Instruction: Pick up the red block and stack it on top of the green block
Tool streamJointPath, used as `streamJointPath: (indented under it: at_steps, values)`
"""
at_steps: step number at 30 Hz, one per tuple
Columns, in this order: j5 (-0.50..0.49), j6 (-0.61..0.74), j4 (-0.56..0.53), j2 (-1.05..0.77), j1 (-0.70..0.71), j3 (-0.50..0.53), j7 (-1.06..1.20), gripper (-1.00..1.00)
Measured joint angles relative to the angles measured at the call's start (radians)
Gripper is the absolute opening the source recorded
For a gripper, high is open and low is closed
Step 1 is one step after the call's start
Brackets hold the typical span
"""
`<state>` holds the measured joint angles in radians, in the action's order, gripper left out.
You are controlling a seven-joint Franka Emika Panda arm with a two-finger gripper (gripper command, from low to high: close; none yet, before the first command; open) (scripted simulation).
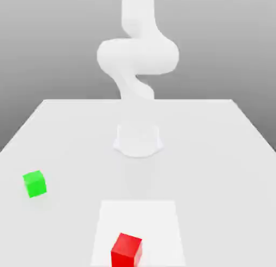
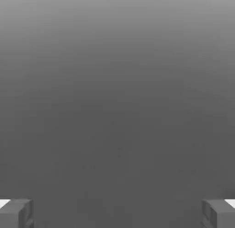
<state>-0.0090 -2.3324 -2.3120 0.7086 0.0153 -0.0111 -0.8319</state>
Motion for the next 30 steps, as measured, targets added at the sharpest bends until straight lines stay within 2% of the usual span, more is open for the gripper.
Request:
streamJointPath:
  at_steps: [17, 25, 30]
  values:
    - [-0.051, -0.221, -0.082, -0.623, 0.081, -0.046, -0.209, 0.00]
    - [-0.026, -0.326, -0.120, -0.910, 0.090, -0.044, -0.271, 0.00]
    - [-0.037, -0.463, -0.101, -1.091, 0.080, -0.031, -0.288, 0.00]
